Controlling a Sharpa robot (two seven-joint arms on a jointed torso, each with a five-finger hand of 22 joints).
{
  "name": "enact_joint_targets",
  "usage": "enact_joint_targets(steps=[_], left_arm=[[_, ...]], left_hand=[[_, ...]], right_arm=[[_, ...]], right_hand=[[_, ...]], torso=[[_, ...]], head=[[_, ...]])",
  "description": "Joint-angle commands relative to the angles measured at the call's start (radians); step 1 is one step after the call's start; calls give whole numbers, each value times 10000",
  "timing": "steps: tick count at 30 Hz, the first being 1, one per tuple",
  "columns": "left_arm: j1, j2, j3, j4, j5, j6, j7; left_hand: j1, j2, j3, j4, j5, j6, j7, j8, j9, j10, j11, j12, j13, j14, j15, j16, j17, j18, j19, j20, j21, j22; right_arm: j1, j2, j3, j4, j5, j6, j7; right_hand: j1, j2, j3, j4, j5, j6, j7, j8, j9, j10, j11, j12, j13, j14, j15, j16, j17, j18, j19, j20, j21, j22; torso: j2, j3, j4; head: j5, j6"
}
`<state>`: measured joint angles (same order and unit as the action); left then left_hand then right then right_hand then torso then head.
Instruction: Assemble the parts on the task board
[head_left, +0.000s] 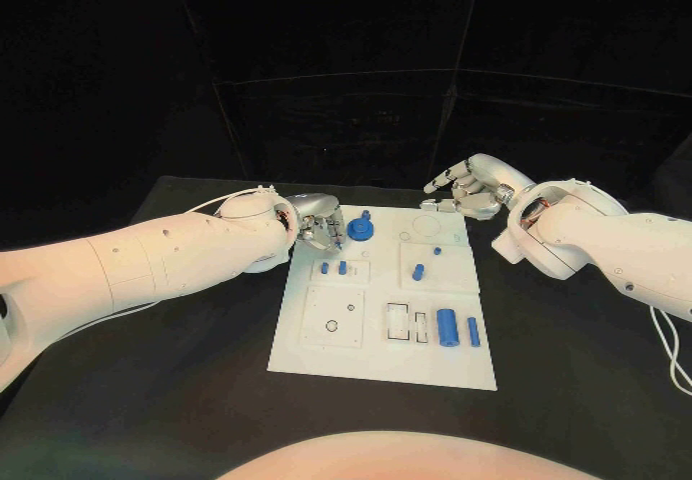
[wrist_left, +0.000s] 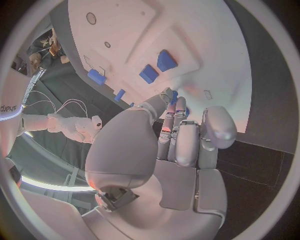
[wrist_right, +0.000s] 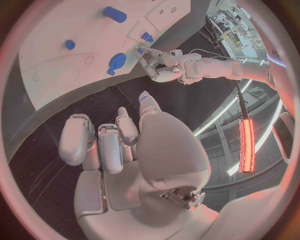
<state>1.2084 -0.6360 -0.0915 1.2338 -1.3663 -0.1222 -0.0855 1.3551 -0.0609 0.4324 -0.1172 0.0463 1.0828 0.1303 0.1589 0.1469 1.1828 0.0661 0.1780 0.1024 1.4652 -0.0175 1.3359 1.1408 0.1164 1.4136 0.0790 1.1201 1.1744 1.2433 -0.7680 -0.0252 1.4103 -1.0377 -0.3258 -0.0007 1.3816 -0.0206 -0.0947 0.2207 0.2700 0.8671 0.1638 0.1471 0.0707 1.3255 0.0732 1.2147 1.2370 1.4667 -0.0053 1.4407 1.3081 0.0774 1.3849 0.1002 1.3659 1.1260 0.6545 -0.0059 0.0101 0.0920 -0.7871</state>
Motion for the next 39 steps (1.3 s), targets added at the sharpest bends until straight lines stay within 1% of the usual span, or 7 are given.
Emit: enact_joint_targets(steps=[1,8,19,22,27,33,39], left_arm=[[-8,48,6,-48,51,112,103],[-50,95,1,-105,51,134,108],[-64,201,-1,-230,51,259,48],[-70,233,-2,-265,51,316,13],[-76,246,-3,-289,51,379,-33],[-81,239,-4,-274,51,354,-26],[-83,231,-4,-257,51,212,42]], left_hand=[[-91,-17,67,-3,13,84,-3,-56,-8,72,-21,-67,-7,84,-6,4,-9,-152,64,18,34,14],[-90,-17,67,-4,13,84,-4,-56,-8,72,-21,-68,-7,84,-6,4,-9,-152,64,18,34,14],[-106,-60,105,-27,13,58,4,-109,-34,60,-10,-145,-29,75,-1,-1,-28,-150,50,22,21,12],[-140,-88,135,-28,12,14,23,-165,-61,14,16,-228,-56,70,15,-1,-41,-150,40,32,9,10],[-200,-142,181,-26,12,-79,65,-266,-110,-107,72,-383,-113,59,57,-7,-75,-150,23,58,-16,1],[-277,-232,239,-25,11,-205,124,-401,-177,-249,147,-569,-185,43,117,-15,-123,-151,7,105,-33,3],[-375,-379,259,-18,11,-523,117,-633,-286,-343,168,-709,-235,32,142,-15,-156,-145,-1,137,-45,7]], right_arm=[[15,7,6,6,18,51,83],[14,7,6,1,18,53,81],[14,17,6,-5,18,57,84],[14,18,6,-8,18,59,85],[14,17,6,-11,18,59,86],[13,16,6,-19,18,58,86],[13,18,6,-27,18,59,87]], right_hand=[[33,65,-30,5,32,-65,-9,69,-1,-44,7,27,10,588,-5,-34,659,77,-77,-12,-42,-1],[33,65,-30,5,32,-65,-9,69,-1,-44,7,27,10,588,-5,-34,659,77,-77,-12,-42,-1],[51,77,-37,8,37,-64,-10,76,-1,-47,6,25,6,589,-6,-35,661,78,-78,-13,-44,-5],[51,77,-37,8,37,-64,-10,76,-1,-47,6,25,6,589,-6,-35,661,78,-78,-13,-44,-5],[51,77,-37,8,37,-64,-10,76,-1,-47,6,25,6,589,-6,-35,661,78,-78,-13,-44,-5],[51,77,-37,8,37,-64,-10,76,-1,-47,6,25,6,589,-6,-35,661,78,-78,-13,-44,-5],[51,77,-37,8,37,-64,-10,76,-1,-47,6,25,6,589,-6,-35,661,78,-78,-13,-44,-5]], torso=[[-2,2,4],[-5,1,0],[-3,-2,2],[1,-4,2],[-3,4,2],[-4,-1,4],[-4,-2,-1]], head=[[6,-12],[10,-13],[8,-9],[7,-8],[-1,-12],[-5,-15],[-1,-15]])
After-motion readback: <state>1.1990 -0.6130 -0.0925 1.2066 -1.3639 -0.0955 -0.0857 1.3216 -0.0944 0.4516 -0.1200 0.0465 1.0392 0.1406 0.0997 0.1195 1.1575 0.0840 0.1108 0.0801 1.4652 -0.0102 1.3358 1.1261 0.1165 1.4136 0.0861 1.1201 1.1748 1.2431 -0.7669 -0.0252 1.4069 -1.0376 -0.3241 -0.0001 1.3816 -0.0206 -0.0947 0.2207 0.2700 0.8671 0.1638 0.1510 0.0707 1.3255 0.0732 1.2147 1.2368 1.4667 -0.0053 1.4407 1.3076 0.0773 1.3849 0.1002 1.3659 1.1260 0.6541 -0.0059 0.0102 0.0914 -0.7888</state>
